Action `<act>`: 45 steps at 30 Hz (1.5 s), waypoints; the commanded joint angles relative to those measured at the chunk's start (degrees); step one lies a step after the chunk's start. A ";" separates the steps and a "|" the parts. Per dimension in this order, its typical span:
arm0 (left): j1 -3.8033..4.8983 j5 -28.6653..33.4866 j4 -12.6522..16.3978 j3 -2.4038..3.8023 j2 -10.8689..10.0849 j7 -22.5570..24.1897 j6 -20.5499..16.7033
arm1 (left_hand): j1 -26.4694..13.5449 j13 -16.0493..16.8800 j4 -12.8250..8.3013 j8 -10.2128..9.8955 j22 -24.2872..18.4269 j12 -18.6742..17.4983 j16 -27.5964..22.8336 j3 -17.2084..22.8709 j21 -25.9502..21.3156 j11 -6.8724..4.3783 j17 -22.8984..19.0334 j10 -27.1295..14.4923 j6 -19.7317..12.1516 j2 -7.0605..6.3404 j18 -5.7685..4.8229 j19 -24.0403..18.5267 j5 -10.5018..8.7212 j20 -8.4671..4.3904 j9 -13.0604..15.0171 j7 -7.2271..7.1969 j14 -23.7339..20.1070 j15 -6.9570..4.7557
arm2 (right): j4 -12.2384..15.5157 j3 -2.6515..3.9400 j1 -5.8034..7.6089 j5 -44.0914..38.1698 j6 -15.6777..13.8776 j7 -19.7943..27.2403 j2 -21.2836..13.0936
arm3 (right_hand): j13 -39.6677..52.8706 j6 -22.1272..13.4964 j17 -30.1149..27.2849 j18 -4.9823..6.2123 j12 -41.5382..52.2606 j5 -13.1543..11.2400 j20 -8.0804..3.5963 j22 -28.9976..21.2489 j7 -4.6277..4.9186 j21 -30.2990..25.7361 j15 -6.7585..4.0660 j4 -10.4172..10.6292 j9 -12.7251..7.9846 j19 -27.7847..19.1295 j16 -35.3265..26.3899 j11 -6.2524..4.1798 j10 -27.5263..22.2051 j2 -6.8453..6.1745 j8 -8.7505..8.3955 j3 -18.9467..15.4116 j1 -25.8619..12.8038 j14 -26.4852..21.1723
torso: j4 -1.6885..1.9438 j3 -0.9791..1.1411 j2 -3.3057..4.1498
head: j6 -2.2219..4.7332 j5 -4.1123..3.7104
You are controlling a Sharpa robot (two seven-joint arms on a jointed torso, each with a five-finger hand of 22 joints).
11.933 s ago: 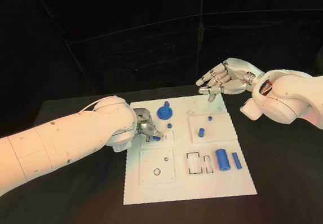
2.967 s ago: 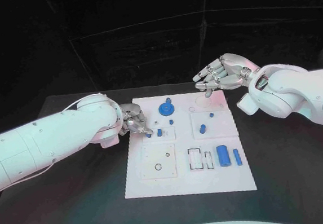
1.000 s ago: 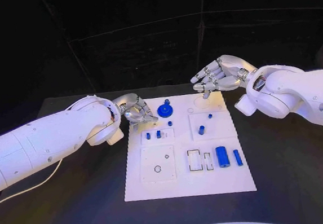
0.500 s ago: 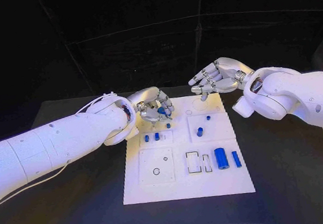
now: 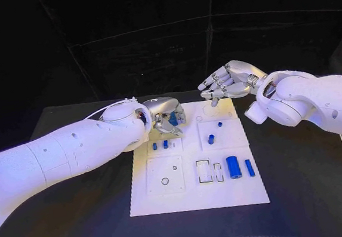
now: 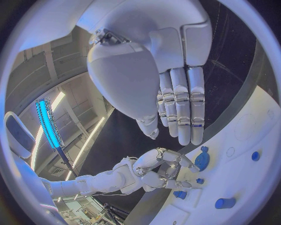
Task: Assemble the parts on the task board
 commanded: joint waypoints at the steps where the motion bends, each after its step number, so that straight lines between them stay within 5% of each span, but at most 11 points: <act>1: -0.05 -4.96 -0.79 0.03 0.48 -1.93 2.25 | -0.21 -0.29 -0.18 -0.32 0.55 -0.34 0.05 -0.33 0.53 0.01 -0.21 0.69 0.63 0.63 -0.63 0.61 0.01 -0.01 -0.15 -0.04 0.97 -0.13 | 0.10 0.03 0.11 -0.01 0.21 0.43 0.07 | 0.08 -0.49 0.05 0.06 0.32 0.01 0.05 -0.09 0.07 -0.35 -0.15 -0.01 -0.01 -0.54 -0.31 0.15 -0.38 0.08 0.30 0.20 0.24 -0.42 | -0.02 -0.01 -0.03 | -0.03 -0.02; 18: -0.85 -6.54 -4.41 0.05 2.71 -2.60 4.73 | 1.03 -2.73 -1.39 -1.32 3.30 -2.20 0.53 2.81 3.02 -0.35 -0.77 4.23 3.91 2.20 -1.00 1.28 0.02 -0.31 -0.87 -0.47 1.44 -0.46 | 0.08 0.03 0.11 -0.01 0.21 0.52 0.25 | 0.10 -0.49 0.08 0.07 0.35 0.05 0.06 -0.10 0.08 -0.39 -0.15 -0.05 0.00 -0.56 -0.31 0.16 -0.43 0.14 0.34 0.28 0.33 -0.46 | -0.01 0.00 -0.06 | -0.19 -0.06; 45: -1.22 -6.59 -5.64 0.06 3.99 -3.63 7.91 | 0.02 -4.64 -1.90 -2.72 5.27 -4.45 0.64 6.17 4.60 -0.72 -1.67 7.39 5.95 2.25 -1.28 1.48 0.02 -0.57 -1.48 -0.74 1.43 -0.76 | 0.05 0.03 0.11 -0.01 0.31 0.58 0.44 | 0.10 -0.49 0.08 0.07 0.35 0.05 0.06 -0.10 0.08 -0.39 -0.15 -0.05 0.00 -0.56 -0.31 0.16 -0.43 0.14 0.34 0.28 0.33 -0.46 | 0.06 -0.02 -0.07 | -0.34 -0.32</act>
